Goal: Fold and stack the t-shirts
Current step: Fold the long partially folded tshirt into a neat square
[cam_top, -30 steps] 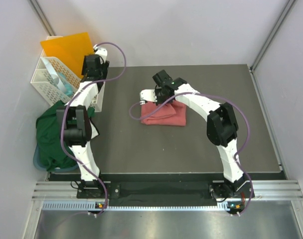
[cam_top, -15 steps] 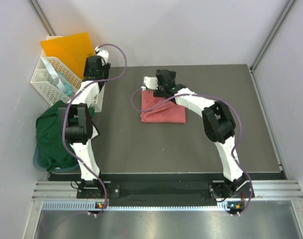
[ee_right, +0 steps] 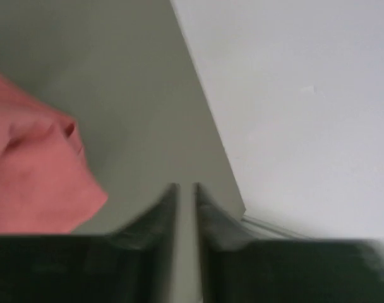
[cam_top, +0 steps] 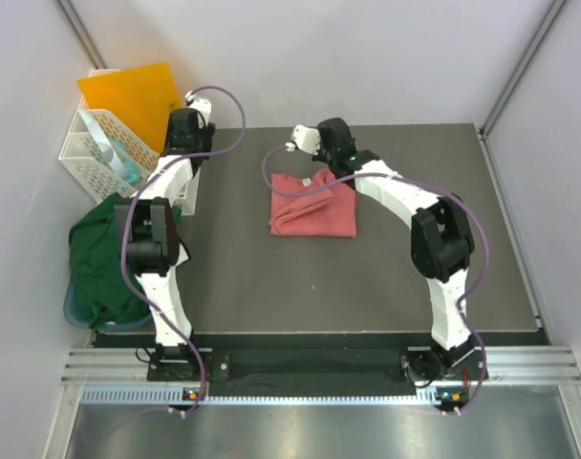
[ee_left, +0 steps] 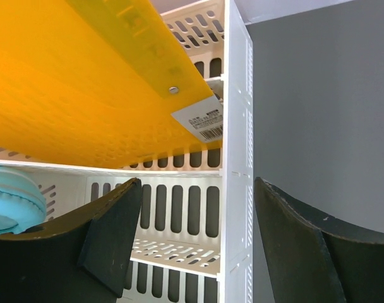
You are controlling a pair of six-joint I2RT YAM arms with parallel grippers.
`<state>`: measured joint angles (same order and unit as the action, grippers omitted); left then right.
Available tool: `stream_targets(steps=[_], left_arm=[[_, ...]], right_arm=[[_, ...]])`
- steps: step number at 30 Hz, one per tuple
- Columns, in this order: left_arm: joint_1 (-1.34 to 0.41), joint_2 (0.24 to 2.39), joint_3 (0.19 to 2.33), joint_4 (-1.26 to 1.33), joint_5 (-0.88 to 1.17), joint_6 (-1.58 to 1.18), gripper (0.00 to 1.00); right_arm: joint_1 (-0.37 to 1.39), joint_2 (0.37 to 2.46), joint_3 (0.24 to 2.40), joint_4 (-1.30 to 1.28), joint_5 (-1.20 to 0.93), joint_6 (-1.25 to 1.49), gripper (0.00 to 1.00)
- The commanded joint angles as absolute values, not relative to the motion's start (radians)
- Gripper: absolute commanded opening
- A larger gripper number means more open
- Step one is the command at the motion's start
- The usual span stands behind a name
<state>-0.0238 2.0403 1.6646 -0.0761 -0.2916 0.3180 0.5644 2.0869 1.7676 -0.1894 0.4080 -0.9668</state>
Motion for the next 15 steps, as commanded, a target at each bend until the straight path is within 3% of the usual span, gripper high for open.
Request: stream_targets(steps=[1,6,15], left_arm=[[-0.029,2.011,1.69,-0.08,-0.241,0.342,0.76],[-0.031,1.98,1.675,-0.077,-0.221,0.367,0.75],[-0.035,1.924,1.661,-0.049,-0.236,0.448,0.75]], right_arm=[[0.503,2.008,1.868,-0.654,0.116,-0.862,0.0],[0.486,2.04,1.852,-0.888,-0.032,-0.899,0.0],[0.511,2.166,1.966,-0.946,-0.209,-0.92,0.0]])
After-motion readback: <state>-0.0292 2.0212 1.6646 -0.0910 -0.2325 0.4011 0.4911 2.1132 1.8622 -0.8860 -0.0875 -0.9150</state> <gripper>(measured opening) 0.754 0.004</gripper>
